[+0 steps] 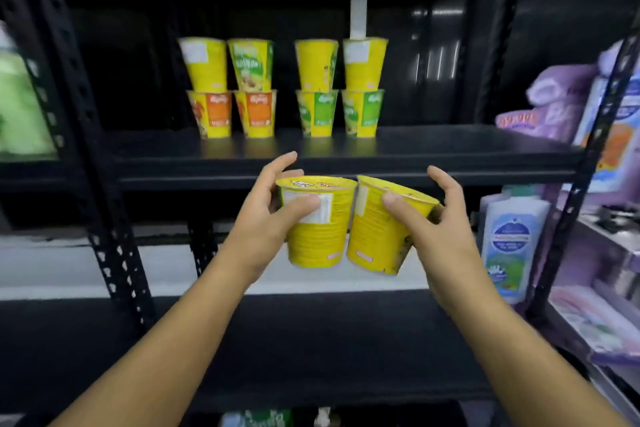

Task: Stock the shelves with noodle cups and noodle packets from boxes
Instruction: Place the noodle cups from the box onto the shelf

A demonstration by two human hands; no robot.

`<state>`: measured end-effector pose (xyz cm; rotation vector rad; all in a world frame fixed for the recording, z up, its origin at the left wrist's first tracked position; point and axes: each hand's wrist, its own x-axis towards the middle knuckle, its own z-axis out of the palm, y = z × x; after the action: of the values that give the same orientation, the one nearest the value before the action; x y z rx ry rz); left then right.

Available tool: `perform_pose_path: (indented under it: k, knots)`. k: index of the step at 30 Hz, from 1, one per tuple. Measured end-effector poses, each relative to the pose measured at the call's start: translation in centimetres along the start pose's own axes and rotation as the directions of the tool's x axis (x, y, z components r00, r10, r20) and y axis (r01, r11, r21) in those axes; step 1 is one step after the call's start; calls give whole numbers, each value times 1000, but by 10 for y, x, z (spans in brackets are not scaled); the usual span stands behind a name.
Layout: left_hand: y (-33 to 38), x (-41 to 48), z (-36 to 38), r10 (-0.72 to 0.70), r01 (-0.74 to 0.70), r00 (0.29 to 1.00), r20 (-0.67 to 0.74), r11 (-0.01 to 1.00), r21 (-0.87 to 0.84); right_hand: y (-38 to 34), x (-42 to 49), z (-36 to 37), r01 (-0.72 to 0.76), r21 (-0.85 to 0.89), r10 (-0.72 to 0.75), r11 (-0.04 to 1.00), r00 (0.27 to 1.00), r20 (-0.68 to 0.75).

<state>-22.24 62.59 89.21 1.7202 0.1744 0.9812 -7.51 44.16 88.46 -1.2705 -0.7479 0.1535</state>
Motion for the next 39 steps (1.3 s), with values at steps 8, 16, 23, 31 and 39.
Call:
perform_pose_path:
  k: [8, 16, 23, 31, 39]
  knots:
    - [63, 98, 8, 40, -55, 998, -54, 953, -299, -86, 87, 12, 124, 7, -124, 992, 992, 24]
    - [64, 159, 18, 30, -42, 998, -51, 962, -271, -94, 145, 10, 158, -126, -154, 979, 987, 43]
    - [32, 174, 24, 26, -22, 999, -43, 995, 94, -71, 173, 10, 152, -271, -146, 951, 988, 42]
    - [9, 175, 16, -80, 44, 988, 131, 965, 259, -32, 190, -2, 112, -373, -67, 921, 989, 132]
    - [1, 181, 22, -59, 9, 991, 122, 926, 379, -21, 198, -18, 99, -470, -34, 877, 989, 146]
